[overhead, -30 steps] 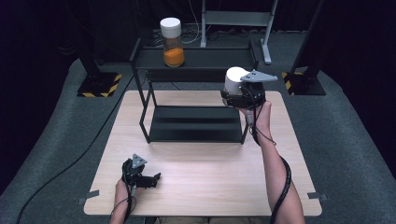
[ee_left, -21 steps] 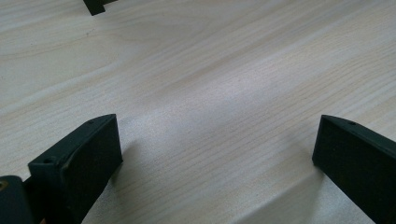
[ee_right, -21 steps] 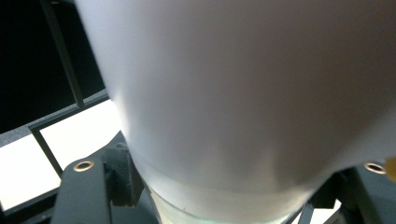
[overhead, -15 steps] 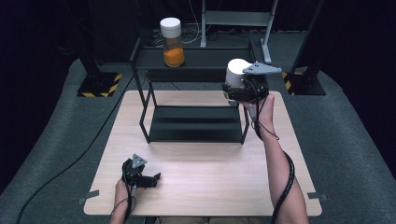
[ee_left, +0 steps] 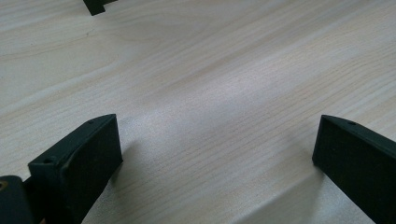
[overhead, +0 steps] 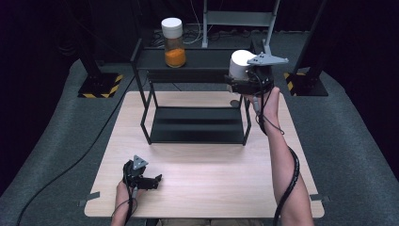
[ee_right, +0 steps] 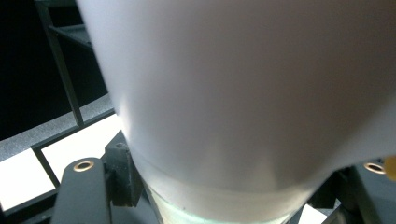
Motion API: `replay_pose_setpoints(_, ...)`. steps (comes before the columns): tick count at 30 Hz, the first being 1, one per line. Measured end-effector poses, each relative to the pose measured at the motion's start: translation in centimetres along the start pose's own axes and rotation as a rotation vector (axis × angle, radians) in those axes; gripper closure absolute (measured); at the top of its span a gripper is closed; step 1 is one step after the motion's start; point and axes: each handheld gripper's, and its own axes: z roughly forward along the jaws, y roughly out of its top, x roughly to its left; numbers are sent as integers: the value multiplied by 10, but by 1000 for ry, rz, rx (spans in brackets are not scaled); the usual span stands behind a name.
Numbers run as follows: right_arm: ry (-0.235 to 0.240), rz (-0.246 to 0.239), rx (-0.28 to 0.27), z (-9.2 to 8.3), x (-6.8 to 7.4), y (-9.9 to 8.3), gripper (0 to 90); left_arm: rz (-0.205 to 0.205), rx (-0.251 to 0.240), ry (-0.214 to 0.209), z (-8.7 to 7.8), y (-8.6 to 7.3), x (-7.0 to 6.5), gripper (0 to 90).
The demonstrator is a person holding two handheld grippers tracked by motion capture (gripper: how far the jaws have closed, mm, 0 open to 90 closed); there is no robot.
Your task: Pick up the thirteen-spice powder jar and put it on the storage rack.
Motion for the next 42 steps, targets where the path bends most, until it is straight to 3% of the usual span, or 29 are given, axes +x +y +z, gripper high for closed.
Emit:
replay_pose_setpoints(22,-11,-21,-14,-5,-4,34,300,0,1,0,0,0,0,7)
replay_pose_setpoints(42,-41,5,43,27,-17,60,300,0,0,-1,0,0,0,7)
